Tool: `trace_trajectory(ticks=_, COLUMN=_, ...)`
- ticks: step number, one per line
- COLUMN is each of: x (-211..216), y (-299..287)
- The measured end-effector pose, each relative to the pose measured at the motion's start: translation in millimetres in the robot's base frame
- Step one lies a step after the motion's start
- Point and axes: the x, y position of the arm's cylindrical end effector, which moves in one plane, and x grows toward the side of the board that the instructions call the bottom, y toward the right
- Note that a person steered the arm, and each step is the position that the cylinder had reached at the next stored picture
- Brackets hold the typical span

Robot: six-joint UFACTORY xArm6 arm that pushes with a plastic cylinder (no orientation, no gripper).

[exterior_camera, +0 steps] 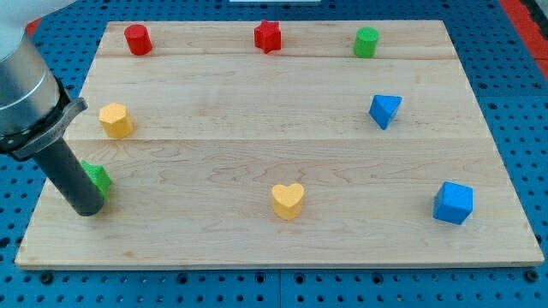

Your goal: Move the green star into the yellow hexagon

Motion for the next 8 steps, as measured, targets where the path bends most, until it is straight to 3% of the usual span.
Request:
trace_trajectory(ticks=3, x=3.7, y=110.4)
trace_trajectory(ticks=6, x=3.7, y=147.7)
trace_trajectory(ticks=8, x=16.4, y=136.4)
